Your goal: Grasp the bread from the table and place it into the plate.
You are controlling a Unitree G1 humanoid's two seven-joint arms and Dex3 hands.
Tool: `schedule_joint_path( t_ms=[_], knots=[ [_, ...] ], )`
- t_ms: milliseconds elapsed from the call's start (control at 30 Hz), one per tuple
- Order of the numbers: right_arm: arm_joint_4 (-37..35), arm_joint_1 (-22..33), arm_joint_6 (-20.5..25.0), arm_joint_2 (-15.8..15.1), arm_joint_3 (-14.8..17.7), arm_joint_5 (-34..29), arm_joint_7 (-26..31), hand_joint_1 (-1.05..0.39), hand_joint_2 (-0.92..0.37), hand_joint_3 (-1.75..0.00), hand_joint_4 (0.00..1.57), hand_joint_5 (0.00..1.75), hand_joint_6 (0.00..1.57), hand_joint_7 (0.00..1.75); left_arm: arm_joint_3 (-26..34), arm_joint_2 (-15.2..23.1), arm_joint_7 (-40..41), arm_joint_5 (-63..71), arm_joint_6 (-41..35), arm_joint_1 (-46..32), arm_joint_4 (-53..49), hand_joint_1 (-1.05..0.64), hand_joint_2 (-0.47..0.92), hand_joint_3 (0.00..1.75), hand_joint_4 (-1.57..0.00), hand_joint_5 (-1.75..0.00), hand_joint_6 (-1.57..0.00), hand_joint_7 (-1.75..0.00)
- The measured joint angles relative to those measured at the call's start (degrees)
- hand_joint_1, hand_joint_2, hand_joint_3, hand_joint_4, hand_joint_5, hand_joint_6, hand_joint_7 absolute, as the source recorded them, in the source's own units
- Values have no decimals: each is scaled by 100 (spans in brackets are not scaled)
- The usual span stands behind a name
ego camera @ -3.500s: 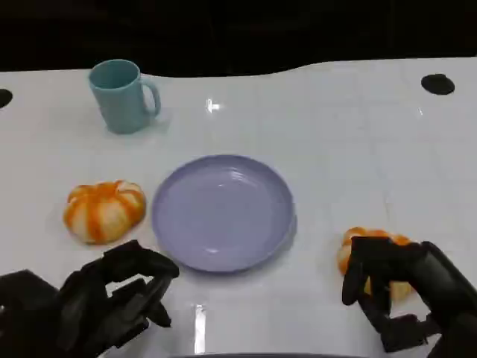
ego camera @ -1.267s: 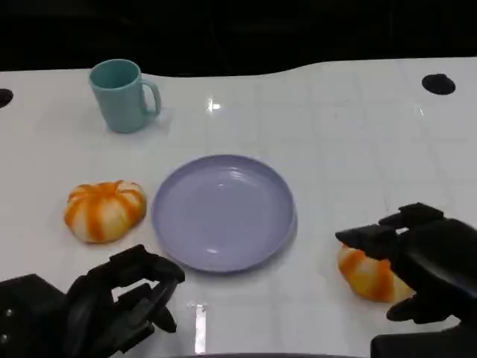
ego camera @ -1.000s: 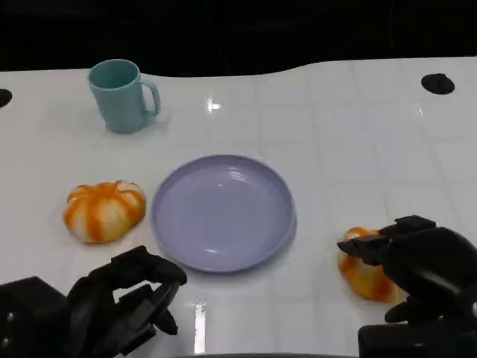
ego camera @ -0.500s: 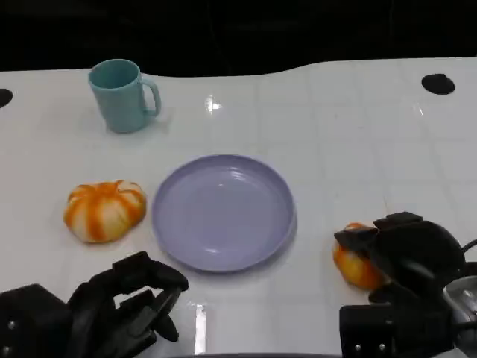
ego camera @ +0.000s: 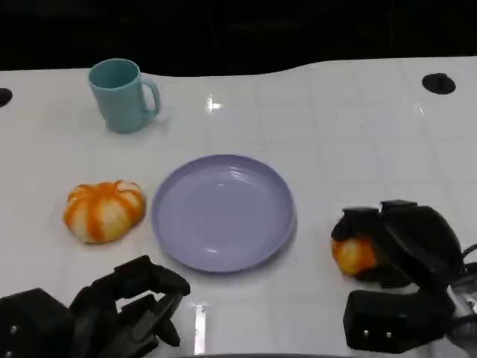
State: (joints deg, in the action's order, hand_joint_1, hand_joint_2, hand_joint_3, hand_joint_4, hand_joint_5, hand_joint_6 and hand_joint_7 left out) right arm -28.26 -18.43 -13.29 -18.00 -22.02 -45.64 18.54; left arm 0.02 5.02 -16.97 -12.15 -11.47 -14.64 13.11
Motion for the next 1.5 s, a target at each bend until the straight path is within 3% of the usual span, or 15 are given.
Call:
schedule_joint_path(
  t_ms=[100, 233, 333, 500, 533, 600, 700, 833, 1000, 1067, 1167, 1500],
  knots=[
    [-57, -96, -145, 41, -26, 11, 182, 0, -37, -111, 93, 175, 81, 155, -6, -2, 0, 3, 67, -5, -1, -44, 92, 42, -66, -175, -69, -126],
    [-96, -203, -328, 126, -38, 26, 405, -3, -39, -102, 96, 175, 86, 146, -24, -27, 37, 30, 75, -14, 0, -43, 92, 42, -65, -175, -71, -126],
    [-93, -246, -439, 210, -39, 99, 446, -3, -29, -122, 100, 175, 89, 149, -43, -43, 38, 44, 84, -18, -1, -43, 92, 43, -64, -175, -70, -125],
    [40, -277, -753, 358, -25, 299, 529, -2, -24, -138, 103, 175, 88, 155, -66, -55, 39, 58, 125, -19, -5, -44, 91, 42, -66, -175, -70, -125],
    [107, -283, -785, 410, -20, 371, 507, -3, -23, -139, 103, 175, 88, 155, -65, -55, 39, 57, 129, -19, -8, -44, 91, 42, -66, -175, -70, -125],
    [349, -289, -820, 534, -21, 487, 385, -4, -19, -145, 102, 175, 93, 137, -62, -56, 38, 50, 130, -19, -10, -44, 91, 41, -67, -175, -70, -124],
    [703, -310, -650, 714, -27, 509, 116, 0, -15, -146, 101, 175, 95, 131, -56, -56, 38, 43, 129, -21, -10, -43, 91, 41, -67, -175, -71, -123],
    [941, -349, -622, 883, -36, 623, -115, -4, -14, -152, 103, 175, 95, 138, -44, -40, 38, 44, 129, -36, -9, -42, 91, 42, -66, -175, -71, -124],
    [929, -467, -638, 1096, -44, 983, -552, 0, -22, -142, 100, 175, 89, 144, -40, -18, 36, 45, 142, -35, -25, -42, 91, 43, -67, -175, -70, -124],
    [778, -608, -674, 1213, -65, 1091, -699, -3, -23, -145, 101, 175, 81, 162, -34, -16, 36, 37, 142, -36, -29, -42, 90, 43, -67, -175, -71, -124],
    [274, -920, -796, 1428, -99, 1200, -750, -8, -24, -147, 102, 175, 76, 172, -25, -15, 35, 25, 141, -38, -29, -43, 90, 43, -68, -175, -71, -125],
    [-1897, -2025, -1179, 2032, -260, 1214, -384, -8, -29, -133, 95, 175, 69, 171, -18, -3, 36, 42, 148, -66, -32, -43, 89, 44, -66, -175, -71, -126]
  ],
)
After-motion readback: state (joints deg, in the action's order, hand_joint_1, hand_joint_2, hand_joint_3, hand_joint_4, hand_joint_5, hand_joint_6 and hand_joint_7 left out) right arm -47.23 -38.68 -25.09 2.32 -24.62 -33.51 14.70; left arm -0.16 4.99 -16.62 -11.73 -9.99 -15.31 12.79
